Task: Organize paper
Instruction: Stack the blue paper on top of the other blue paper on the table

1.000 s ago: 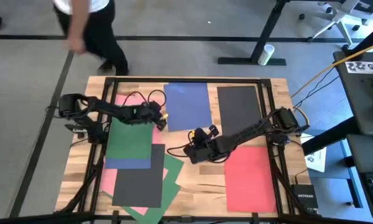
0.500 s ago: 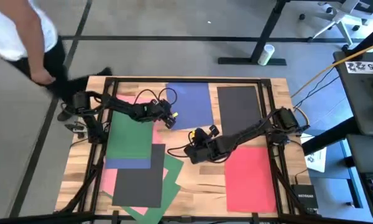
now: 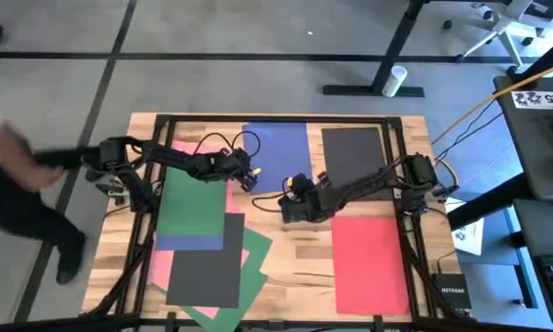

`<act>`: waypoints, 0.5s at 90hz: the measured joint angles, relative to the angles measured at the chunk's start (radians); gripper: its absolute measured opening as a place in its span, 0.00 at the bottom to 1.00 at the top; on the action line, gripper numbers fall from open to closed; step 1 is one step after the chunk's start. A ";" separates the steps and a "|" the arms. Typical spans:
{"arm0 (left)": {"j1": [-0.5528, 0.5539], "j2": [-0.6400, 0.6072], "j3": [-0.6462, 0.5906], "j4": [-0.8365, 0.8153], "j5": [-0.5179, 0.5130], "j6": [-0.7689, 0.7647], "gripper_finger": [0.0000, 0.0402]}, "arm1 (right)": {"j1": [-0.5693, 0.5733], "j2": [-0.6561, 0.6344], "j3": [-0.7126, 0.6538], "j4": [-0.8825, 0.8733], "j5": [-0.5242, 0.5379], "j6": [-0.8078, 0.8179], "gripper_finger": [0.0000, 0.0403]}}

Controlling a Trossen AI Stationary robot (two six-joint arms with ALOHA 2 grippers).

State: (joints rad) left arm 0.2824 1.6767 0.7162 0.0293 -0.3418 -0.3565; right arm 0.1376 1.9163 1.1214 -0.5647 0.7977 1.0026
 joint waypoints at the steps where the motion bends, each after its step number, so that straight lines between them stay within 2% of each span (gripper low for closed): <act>1: 0.001 0.000 0.000 0.000 0.000 0.000 0.00 | -0.005 0.000 -0.006 -0.001 -0.005 0.002 0.00; 14: 0.008 0.003 0.000 0.005 -0.002 0.001 0.00 | -0.045 0.001 -0.094 0.089 -0.059 0.015 0.00; 31: 0.010 0.005 0.000 0.005 -0.010 0.017 0.00 | -0.021 -0.007 -0.118 0.041 0.028 0.103 0.00; 45: 0.037 0.005 -0.002 0.004 -0.028 0.015 0.00 | -0.045 -0.003 -0.119 0.022 0.042 0.121 0.00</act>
State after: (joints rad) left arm 0.3192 1.6814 0.7139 0.0335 -0.3703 -0.3413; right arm 0.0929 1.9129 1.0027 -0.5427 0.8394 1.1233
